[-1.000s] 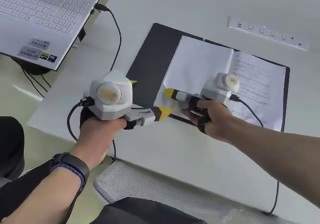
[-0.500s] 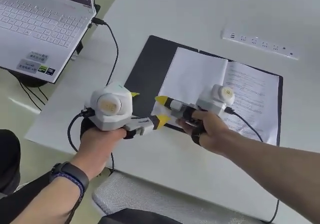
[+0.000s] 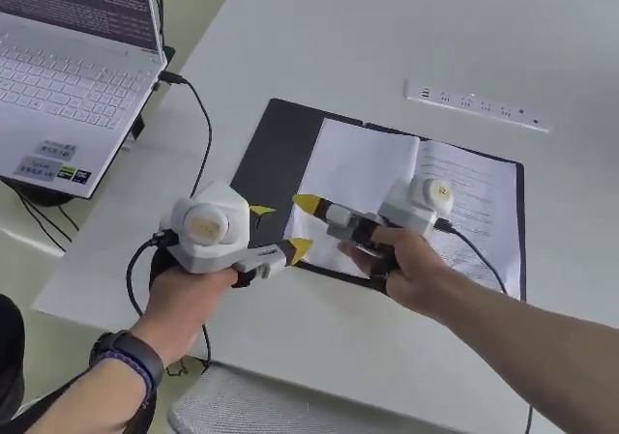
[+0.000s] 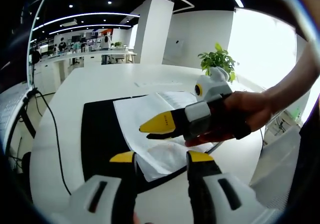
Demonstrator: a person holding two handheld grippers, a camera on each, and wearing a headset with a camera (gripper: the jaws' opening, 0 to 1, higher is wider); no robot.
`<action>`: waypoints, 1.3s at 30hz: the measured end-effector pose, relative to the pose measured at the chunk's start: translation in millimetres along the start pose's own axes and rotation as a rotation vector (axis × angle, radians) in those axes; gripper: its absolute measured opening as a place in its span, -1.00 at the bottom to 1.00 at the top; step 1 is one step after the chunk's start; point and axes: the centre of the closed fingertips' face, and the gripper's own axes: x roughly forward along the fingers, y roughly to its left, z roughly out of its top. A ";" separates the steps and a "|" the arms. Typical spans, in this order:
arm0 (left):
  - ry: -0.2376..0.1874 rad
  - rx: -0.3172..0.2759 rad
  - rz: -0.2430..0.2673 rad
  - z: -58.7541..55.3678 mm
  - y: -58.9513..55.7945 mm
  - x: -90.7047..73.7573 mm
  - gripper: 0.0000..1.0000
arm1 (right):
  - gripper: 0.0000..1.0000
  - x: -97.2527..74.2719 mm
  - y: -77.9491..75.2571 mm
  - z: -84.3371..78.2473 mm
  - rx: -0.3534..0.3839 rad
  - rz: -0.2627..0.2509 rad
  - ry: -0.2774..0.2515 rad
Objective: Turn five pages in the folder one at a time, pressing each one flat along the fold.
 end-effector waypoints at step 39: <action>0.238 0.087 0.010 -65.4 13.6 41.0 -1.00 | -0.45 -111.2 -43.1 28.2 -0.010 -0.155 -0.145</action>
